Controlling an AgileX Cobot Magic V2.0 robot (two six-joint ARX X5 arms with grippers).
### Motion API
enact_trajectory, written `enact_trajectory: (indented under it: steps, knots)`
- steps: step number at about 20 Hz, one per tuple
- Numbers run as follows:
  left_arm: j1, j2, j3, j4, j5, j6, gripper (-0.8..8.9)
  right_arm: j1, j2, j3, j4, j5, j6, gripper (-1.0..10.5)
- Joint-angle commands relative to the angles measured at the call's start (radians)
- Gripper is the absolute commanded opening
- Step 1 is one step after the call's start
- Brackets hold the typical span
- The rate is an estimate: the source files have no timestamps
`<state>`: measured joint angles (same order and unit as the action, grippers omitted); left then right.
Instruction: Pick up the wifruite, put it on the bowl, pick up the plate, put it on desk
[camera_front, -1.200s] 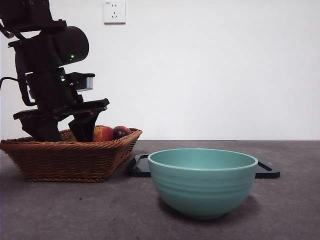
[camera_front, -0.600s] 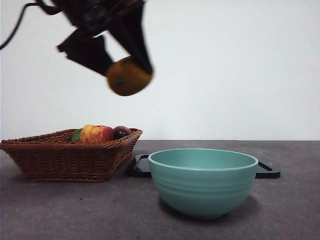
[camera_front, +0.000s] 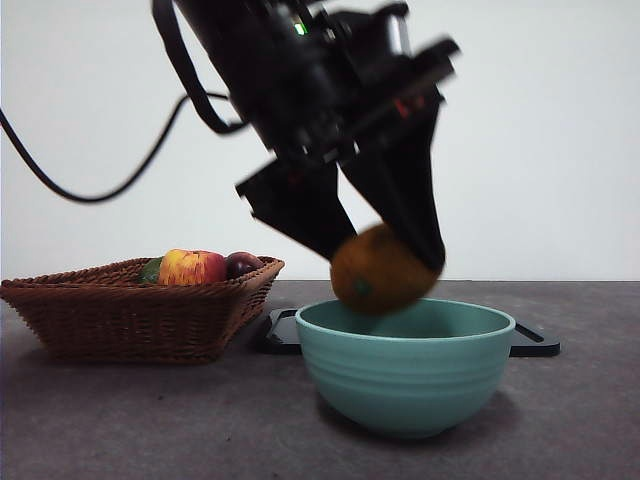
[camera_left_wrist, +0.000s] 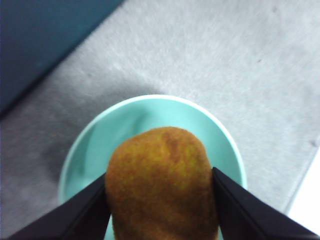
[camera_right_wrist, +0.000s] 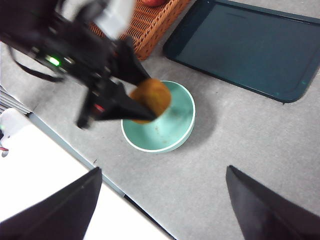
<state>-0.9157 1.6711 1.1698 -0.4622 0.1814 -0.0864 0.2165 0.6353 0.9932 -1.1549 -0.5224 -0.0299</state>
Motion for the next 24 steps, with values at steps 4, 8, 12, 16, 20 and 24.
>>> enact_trajectory:
  steps: [4,8,12,16,20,24]
  knots:
    - [-0.030,0.101,0.019,0.043,-0.069,0.024,2.41,0.005,0.004,0.017,0.009,0.000,-0.003,4.0]
    - [-0.035,0.130,0.019,0.050,-0.081,0.031,2.47,0.005,0.004,0.017,0.009,0.000,-0.004,4.0]
    - [-0.047,0.134,0.019,0.053,-0.081,0.030,2.59,0.005,0.004,0.017,0.009,0.000,-0.004,4.0]
    - [-0.055,0.134,0.019,0.055,-0.081,0.028,3.57,0.005,0.004,0.017,0.009,0.000,-0.004,4.0]
    - [-0.058,0.133,0.031,0.055,-0.080,0.013,3.47,0.005,0.004,0.017,0.009,0.000,-0.004,4.0]
    - [-0.058,0.101,0.085,0.018,-0.080,0.002,3.47,0.005,0.004,0.017,0.008,0.000,-0.004,4.0]
